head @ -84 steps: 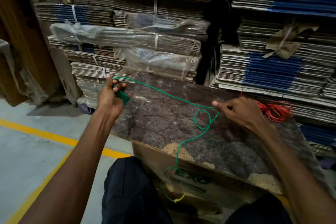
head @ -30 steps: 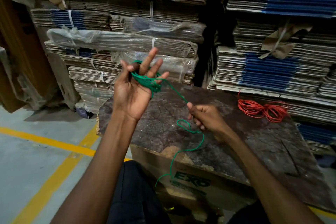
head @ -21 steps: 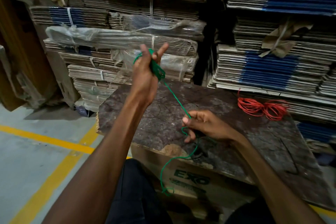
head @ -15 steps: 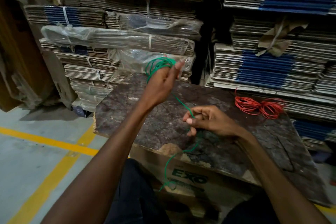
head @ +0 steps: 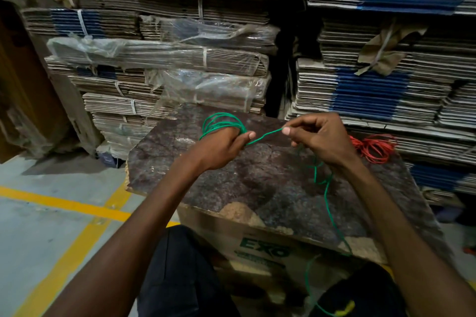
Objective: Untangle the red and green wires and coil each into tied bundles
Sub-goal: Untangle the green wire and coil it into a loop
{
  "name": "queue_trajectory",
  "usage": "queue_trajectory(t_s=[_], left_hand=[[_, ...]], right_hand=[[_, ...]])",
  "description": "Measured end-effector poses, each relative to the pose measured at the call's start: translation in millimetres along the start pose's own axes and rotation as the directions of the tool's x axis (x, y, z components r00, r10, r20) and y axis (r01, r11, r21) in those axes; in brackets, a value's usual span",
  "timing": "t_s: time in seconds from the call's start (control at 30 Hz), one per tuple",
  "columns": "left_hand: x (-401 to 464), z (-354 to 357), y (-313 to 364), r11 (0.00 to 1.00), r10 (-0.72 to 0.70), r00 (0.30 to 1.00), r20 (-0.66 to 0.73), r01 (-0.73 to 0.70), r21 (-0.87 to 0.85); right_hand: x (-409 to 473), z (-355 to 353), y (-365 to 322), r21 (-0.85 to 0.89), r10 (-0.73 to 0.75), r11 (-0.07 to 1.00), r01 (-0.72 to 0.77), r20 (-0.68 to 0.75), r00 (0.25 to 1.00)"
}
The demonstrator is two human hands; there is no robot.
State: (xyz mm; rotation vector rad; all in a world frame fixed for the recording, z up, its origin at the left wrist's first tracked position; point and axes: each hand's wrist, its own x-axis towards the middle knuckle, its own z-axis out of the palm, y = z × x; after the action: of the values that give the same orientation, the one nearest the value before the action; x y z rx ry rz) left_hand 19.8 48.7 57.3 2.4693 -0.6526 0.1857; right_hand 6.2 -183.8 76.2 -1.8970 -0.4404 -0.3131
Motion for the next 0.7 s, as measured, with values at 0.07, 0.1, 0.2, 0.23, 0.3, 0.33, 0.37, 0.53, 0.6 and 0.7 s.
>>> queue_trajectory(t_s=[0.07, 0.1, 0.2, 0.23, 0.3, 0.33, 0.37, 0.53, 0.6, 0.7], left_hand=[[-8.7, 4.0, -2.8, 0.954, -0.002, 0.996, 0.089, 0.029, -0.299], [-13.5, 5.8, -4.4, 0.895, 0.006, 0.991, 0.131, 0.053, -0.443], [-26.6, 7.5, -10.4, 0.687, -0.011, 0.994, 0.107, 0.085, -0.721], [-29.2, 6.9, -11.9, 0.609, -0.038, 0.997, 0.075, 0.082, -0.789], [-30.7, 5.4, -15.4, 0.455, -0.108, 0.994, 0.026, 0.073, -0.888], [-30.3, 4.3, -16.3, 0.399, -0.141, 0.990, 0.007, 0.063, -0.915], [-30.0, 2.7, -17.3, 0.360, -0.172, 0.985, -0.006, 0.057, -0.931], [-26.1, 1.9, -27.1, 0.193, -0.300, 0.954, -0.018, 0.042, -0.980], [-25.0, 2.5, -35.2, 0.113, -0.344, 0.938, -0.026, 0.013, -0.994], [-24.9, -2.9, -48.4, 0.004, -0.411, 0.911, -0.023, -0.023, -1.000]], right_hand=[[5.9, 3.3, 1.9, -0.113, -0.058, 0.992, 0.056, -0.020, 0.998], [7.8, 4.9, 4.3, -0.165, -0.081, 0.983, 0.076, -0.023, 0.996], [12.4, 6.5, 18.8, -0.241, -0.076, 0.969, 0.063, -0.043, 0.996], [12.5, 7.3, 21.7, -0.235, -0.053, 0.971, 0.040, -0.047, 0.998], [11.1, 10.7, 24.6, -0.164, -0.005, 0.986, 0.007, 0.013, 1.000], [8.8, 13.2, 26.2, -0.125, 0.013, 0.992, -0.003, 0.082, 0.997], [5.5, 16.0, 26.3, -0.115, 0.018, 0.993, 0.002, 0.166, 0.986], [-2.0, 25.4, 51.3, -0.350, 0.030, 0.931, 0.107, 0.363, 0.931], [-2.8, 29.4, 61.5, -0.388, 0.048, 0.918, 0.082, 0.313, 0.949], [-5.3, 32.2, 62.5, -0.346, 0.096, 0.937, -0.038, 0.152, 0.984]])
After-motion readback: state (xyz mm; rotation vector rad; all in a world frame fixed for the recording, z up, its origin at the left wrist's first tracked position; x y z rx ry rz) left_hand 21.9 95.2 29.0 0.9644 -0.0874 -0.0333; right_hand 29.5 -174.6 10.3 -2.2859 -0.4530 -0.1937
